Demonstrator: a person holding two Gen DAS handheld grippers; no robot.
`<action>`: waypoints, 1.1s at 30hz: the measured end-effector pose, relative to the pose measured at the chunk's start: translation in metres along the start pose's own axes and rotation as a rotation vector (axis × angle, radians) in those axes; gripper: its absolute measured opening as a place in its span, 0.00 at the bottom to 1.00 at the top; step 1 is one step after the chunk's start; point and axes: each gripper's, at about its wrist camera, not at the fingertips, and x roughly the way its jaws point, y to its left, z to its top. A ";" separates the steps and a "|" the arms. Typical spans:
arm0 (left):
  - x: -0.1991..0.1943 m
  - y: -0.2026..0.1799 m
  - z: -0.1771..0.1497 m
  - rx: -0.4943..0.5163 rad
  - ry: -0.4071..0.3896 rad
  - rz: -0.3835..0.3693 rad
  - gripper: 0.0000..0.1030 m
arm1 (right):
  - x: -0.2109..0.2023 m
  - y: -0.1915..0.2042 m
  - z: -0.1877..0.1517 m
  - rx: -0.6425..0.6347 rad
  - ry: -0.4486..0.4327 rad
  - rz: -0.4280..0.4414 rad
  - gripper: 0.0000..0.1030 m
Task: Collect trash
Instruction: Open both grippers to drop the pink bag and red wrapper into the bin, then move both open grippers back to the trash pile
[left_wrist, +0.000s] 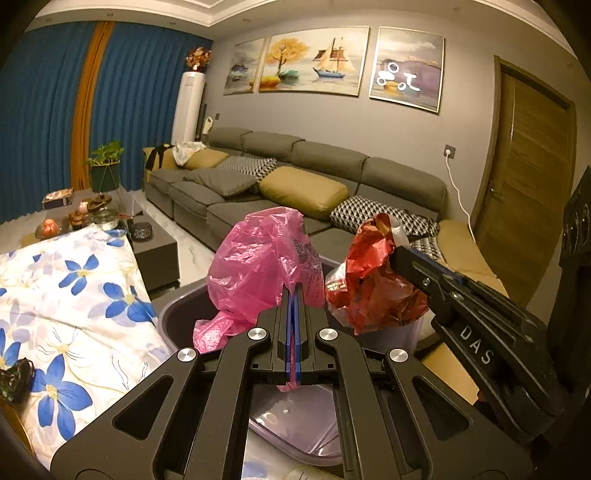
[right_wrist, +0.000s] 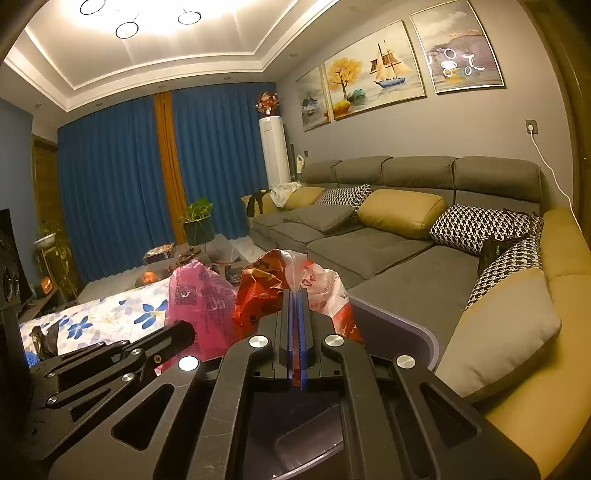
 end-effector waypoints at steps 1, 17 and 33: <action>0.000 0.001 0.000 -0.001 0.004 0.001 0.13 | 0.000 0.000 0.000 0.001 -0.001 0.002 0.03; -0.115 0.031 -0.012 -0.069 -0.172 0.315 0.89 | -0.029 0.006 0.000 0.010 -0.058 -0.001 0.67; -0.272 0.077 -0.088 -0.149 -0.166 0.655 0.91 | -0.111 0.082 -0.051 -0.034 -0.025 0.146 0.85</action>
